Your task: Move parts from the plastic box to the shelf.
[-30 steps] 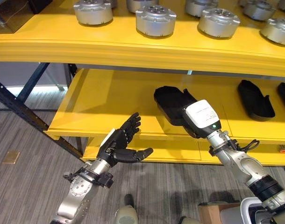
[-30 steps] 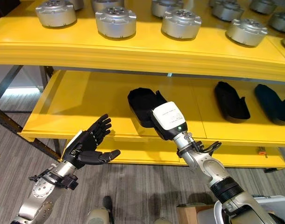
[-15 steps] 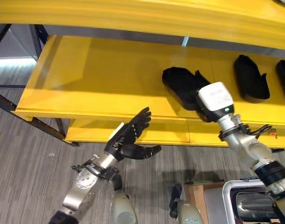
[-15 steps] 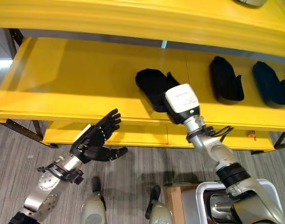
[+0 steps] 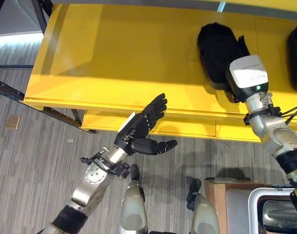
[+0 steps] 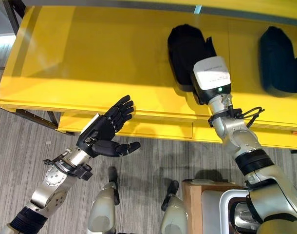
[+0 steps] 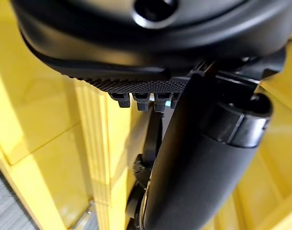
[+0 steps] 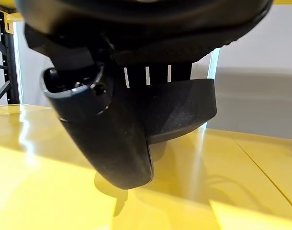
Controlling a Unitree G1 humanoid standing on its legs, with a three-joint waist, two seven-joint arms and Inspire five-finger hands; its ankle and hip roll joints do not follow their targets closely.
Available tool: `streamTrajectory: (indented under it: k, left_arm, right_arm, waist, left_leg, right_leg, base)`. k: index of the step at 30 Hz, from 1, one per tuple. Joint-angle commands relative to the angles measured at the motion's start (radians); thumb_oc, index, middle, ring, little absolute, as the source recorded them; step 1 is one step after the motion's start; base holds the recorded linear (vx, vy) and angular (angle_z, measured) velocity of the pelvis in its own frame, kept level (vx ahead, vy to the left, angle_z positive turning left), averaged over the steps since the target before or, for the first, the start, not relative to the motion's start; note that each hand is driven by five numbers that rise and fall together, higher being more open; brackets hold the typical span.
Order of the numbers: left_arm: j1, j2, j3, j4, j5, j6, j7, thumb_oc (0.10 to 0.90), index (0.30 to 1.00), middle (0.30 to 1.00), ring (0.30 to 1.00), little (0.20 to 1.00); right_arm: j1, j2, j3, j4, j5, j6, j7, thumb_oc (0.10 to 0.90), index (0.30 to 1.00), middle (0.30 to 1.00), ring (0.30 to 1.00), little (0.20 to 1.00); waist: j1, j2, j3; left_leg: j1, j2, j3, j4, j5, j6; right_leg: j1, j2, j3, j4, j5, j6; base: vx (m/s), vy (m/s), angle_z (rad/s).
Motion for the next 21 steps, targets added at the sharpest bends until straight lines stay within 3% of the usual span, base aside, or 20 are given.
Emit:
streamTrajectory:
  k: [1, 8, 11, 21]
  left_arm:
    - [-0.051, -0.007, -0.020, -0.149, -0.005, -0.057, 0.044, 0.900, 1.000, 1.000, 1.000, 1.000]
    - [-0.056, -0.011, -0.014, -0.160, -0.017, -0.060, 0.032, 0.900, 1.000, 1.000, 1.000, 1.000]
    - [-0.056, -0.017, -0.015, -0.175, -0.023, -0.042, 0.026, 0.900, 1.000, 1.000, 1.000, 1.000]
    - [-0.065, -0.038, 0.000, -0.185, -0.030, -0.017, 0.050, 0.900, 1.000, 1.000, 1.000, 1.000]
  right_arm:
    - [-0.203, -0.062, 0.019, -0.019, -0.001, 0.046, -0.040, 0.400, 0.300, 0.300, 0.300, 0.300]
    - [-0.260, -0.046, 0.048, -0.001, 0.009, 0.124, 0.018, 0.400, 0.300, 0.300, 0.300, 0.300]
    - [-0.274, -0.019, 0.047, 0.031, 0.066, 0.192, 0.032, 0.400, 0.300, 0.300, 0.300, 0.300]
    - [-0.277, 0.062, 0.004, 0.079, 0.128, 0.255, 0.030, 0.400, 0.300, 0.300, 0.300, 0.300]
  waist:
    - [-0.002, 0.015, -0.027]
    - [-0.004, 0.039, -0.001]
    - [-0.001, 0.046, -0.001]
    - [-0.001, 0.062, -0.001]
  left_leg:
    - [0.006, 0.039, -0.007, 0.123, -0.173, 0.001]
    - [-0.023, 0.022, -0.016, 0.135, -0.176, 0.008]
    - [-0.033, 0.014, -0.020, 0.132, -0.176, 0.012]
    - [-0.029, -0.002, -0.024, 0.121, -0.174, 0.019]
  right_leg:
    - [-0.066, -0.026, 0.011, 0.106, -0.077, 0.008]
    - [-0.121, -0.036, 0.026, 0.159, -0.094, 0.003]
    - [-0.134, -0.034, 0.029, 0.168, -0.100, -0.001]
    - [-0.141, -0.029, 0.040, 0.180, -0.107, -0.008]
  base:
    - [-0.06, 0.038, 0.00]
    - [-0.03, 0.014, 0.03]
    - [0.00, -0.002, 0.00]
    - [0.00, -0.001, 0.00]
